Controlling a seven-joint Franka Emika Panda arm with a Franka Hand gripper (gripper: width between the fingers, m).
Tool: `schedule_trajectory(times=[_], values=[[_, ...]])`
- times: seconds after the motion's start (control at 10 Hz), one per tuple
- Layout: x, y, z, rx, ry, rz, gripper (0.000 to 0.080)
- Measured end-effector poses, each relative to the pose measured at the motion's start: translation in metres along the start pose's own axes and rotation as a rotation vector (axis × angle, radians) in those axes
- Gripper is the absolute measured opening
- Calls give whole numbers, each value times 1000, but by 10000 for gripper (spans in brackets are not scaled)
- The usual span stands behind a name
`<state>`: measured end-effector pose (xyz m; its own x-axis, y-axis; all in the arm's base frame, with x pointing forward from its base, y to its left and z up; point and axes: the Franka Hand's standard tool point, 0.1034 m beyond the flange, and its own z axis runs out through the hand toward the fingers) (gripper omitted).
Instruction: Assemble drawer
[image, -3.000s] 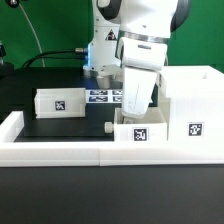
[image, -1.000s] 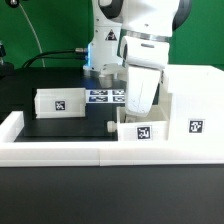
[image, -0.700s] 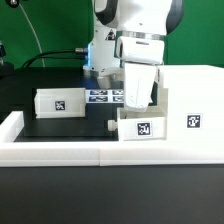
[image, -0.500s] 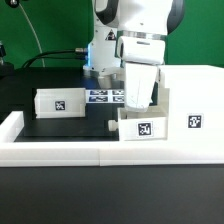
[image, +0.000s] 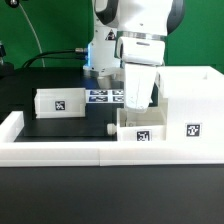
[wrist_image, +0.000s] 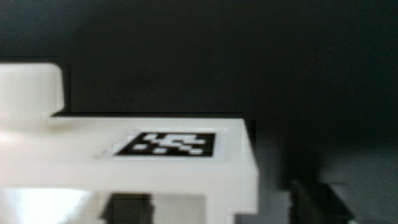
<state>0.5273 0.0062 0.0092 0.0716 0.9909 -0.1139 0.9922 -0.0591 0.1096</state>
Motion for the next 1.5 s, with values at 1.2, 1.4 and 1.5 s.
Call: schedule_trajectory(times=[1.2,1.4,1.5], values=[[-63,26,-45,-32,-32,-28,649],[-71,26,-42,-27,-28,-77,649],[-85,23,-32,-9,-4,-105,649]])
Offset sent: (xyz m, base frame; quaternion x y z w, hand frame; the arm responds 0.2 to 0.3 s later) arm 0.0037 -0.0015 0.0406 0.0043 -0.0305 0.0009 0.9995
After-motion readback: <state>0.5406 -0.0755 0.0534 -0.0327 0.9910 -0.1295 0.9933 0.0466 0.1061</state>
